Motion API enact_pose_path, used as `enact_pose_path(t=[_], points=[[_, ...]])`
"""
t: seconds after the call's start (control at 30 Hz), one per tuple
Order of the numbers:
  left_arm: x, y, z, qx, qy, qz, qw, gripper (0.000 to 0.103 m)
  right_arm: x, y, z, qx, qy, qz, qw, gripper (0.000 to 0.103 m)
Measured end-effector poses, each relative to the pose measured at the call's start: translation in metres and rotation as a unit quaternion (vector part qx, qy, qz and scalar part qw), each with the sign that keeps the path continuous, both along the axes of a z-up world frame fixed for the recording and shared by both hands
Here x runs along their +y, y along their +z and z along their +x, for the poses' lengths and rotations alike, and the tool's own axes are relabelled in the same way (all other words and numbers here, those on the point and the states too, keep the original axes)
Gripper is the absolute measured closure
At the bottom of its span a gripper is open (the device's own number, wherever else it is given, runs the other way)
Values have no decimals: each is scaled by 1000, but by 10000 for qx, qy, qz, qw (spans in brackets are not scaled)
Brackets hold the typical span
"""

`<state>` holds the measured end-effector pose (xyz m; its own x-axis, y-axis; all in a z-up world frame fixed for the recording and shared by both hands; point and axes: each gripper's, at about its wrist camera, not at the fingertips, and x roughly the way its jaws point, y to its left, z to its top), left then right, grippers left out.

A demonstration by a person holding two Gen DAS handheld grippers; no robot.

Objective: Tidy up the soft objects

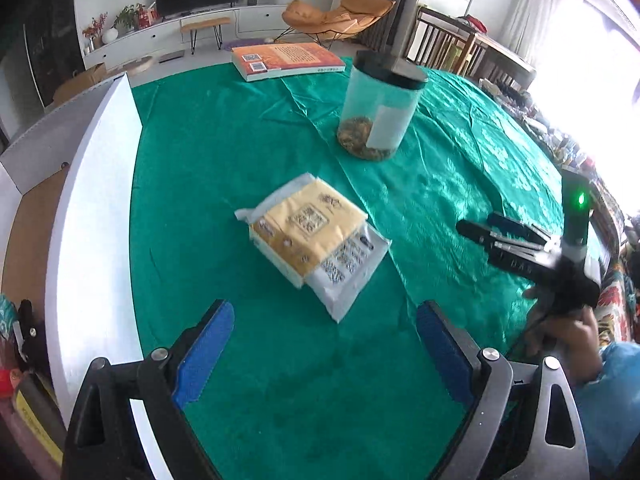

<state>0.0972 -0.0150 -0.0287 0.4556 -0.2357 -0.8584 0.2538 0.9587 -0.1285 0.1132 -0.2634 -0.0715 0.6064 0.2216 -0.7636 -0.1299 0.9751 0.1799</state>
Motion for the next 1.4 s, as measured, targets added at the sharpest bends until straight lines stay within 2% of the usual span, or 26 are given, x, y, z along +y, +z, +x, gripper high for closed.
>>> enact_pose_path(t=[0.07, 0.1, 0.2, 0.3, 0.4, 0.47, 0.53, 0.57, 0.6, 0.63, 0.67, 0.7, 0.77, 0.83, 0.93, 1.0, 1.13, 1.27, 1.3, 1.4], points=[[-4, -15, -5, 73, 36, 250, 9997, 11, -4, 0, -1, -16, -6, 127, 9999, 20], [-3, -18, -6, 74, 85, 254, 9996, 11, -5, -1, -1, -25, -12, 174, 9998, 20], [2, -14, 1, -42, 270, 42, 9996, 11, -6, -1, -1, -30, -14, 206, 9998, 20], [5, -14, 14, -164, 646, 109, 9977, 11, -6, -1, -1, -28, -10, 189, 9998, 20], [6, -22, 36, 2, 1034, 125, 9946, 11, -6, 0, 0, -30, -10, 206, 9998, 20], [-6, -33, 51, 128, 944, -33, 9954, 11, -6, 0, 0, -31, -10, 218, 9998, 20], [-29, -45, 66, 529, 421, -493, 9965, 10, -6, 0, 0, -31, -10, 215, 9998, 20], [-40, -43, 69, 650, 70, -1045, 9924, 10, -6, 0, -1, -31, -10, 220, 9998, 20], [-47, -35, 69, 708, -396, -1912, 9782, 11, -6, 0, 0, -31, -11, 220, 9998, 20], [-49, -25, 69, 743, -741, -2660, 9583, 11, -6, 0, -1, -33, -12, 234, 9997, 20], [-48, -11, 67, 592, -863, -3004, 9481, 11, -6, 0, -1, -34, -13, 257, 9997, 20], [-44, 3, 64, 316, -834, -3001, 9497, 11, -7, 0, -1, -38, -16, 288, 9996, 20], [-29, 19, 59, -64, -540, -2684, 9618, 8, -8, 0, -1, -46, -34, 330, 9994, 20], [-10, 20, 53, -164, -131, -2385, 9709, 7, -8, 0, 0, -47, -33, 340, 9994, 20], [13, 3, 35, -149, 500, -1828, 9818, 7, -7, 1, 0, -35, -28, 295, 9996, 20], [19, -16, 20, -84, 689, -1535, 9857, 7, -7, 2, -1, -24, -45, 252, 9997, 20], [16, -48, -4, -58, 767, -801, 9938, 7, -10, 3, -5, 8, -205, 223, 9995, 20], [13, -74, -10, 29, 828, -321, 9960, 7, -12, 2, -6, 18, -216, 324, 9992, 20], [11, -74, -13, -175, 770, -219, 9966, 6, -12, 2, -5, 24, -221, 297, 9993, 20], [0, -82, -16, -329, 570, 274, 9975, 1, -10, 1, -6, 12, -226, 225, 9995, 20]])
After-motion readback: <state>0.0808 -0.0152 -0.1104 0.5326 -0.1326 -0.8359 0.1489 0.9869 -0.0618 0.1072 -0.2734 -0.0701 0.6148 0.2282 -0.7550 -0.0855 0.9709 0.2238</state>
